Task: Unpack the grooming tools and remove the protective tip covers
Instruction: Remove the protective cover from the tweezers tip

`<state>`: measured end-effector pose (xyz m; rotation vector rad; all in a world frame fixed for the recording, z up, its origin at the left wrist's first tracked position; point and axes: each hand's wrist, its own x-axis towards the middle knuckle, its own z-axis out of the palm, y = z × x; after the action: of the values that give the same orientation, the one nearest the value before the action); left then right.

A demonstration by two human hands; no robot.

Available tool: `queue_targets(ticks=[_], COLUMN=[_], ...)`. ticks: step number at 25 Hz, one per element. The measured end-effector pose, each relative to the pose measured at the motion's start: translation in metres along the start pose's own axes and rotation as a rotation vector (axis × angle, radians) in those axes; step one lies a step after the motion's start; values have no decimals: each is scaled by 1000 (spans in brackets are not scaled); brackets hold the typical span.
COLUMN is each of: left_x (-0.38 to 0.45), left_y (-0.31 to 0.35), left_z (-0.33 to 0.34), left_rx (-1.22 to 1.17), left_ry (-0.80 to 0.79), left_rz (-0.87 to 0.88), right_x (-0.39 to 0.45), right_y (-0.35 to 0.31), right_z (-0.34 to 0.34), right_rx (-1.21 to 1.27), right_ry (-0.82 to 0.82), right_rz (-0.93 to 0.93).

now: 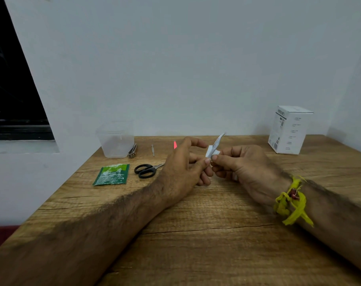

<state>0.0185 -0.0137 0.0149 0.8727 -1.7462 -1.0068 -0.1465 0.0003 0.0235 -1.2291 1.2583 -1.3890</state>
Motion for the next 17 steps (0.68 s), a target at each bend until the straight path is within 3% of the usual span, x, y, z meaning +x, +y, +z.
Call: queue_targets(ticks=[17], left_x=[0], left_y=[-4], left_z=[-2], left_rx=[46], left_ry=[5], left_rz=[48], right_x=[-5], right_y=[-2], right_z=[-1], right_rx=[-123], right_ry=[-18], right_rz=[-45])
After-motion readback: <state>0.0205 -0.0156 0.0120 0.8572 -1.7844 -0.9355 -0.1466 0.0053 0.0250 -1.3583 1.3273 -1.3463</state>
